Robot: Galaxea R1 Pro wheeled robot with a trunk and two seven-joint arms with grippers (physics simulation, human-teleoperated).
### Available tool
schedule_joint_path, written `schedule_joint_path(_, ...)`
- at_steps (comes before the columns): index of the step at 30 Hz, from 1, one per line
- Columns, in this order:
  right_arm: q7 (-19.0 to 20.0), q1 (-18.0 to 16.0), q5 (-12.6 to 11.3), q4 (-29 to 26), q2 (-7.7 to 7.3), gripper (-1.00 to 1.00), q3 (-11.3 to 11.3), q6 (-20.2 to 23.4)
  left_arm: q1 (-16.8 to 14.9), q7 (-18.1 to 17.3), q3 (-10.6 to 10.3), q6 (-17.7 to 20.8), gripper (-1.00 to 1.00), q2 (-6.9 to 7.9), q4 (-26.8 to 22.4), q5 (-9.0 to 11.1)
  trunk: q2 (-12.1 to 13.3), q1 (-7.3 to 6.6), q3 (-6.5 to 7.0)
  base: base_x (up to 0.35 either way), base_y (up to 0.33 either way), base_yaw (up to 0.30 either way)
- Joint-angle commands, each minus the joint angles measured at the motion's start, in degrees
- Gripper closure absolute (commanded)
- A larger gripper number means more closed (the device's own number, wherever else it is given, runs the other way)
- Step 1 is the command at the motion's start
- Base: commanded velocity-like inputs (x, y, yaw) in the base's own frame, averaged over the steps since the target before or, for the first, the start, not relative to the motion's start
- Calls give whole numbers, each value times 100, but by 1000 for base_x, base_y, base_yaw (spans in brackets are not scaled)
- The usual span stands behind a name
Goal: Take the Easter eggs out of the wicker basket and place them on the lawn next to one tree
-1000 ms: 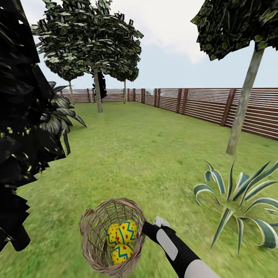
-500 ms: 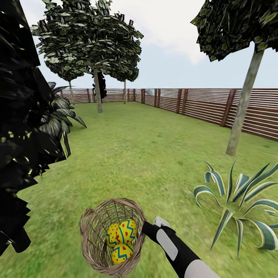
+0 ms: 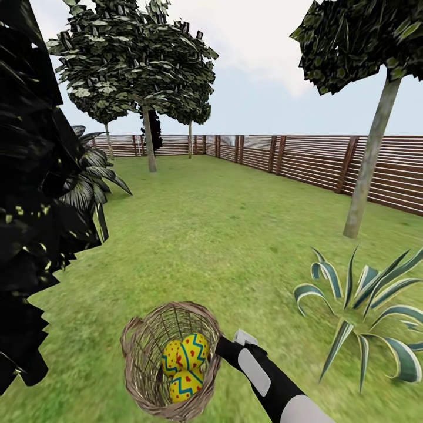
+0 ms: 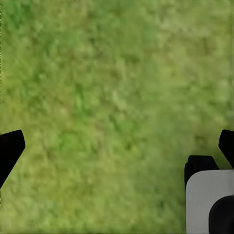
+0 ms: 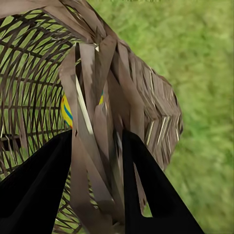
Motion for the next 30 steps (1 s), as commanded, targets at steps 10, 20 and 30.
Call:
schedule_joint_path(10, -47, -5, -46, -10, 0, 100, 12, 7, -4, 9, -54, -21, -100, 3, 4, 57, 398, -220, 173, 0, 0, 0)
schedule_joint_path(20, -47, -5, -46, -5, 0, 100, 10, 6, -4, 1, -59, -31, -100, 3, -21, 50, 638, -352, 281, 0, 0, -33)
schedule_joint_path(30, -47, -5, -46, -5, 0, 100, 19, 6, -4, -6, -50, -22, -100, 11, -21, 40, 638, -352, 281, 216, 0, -91)
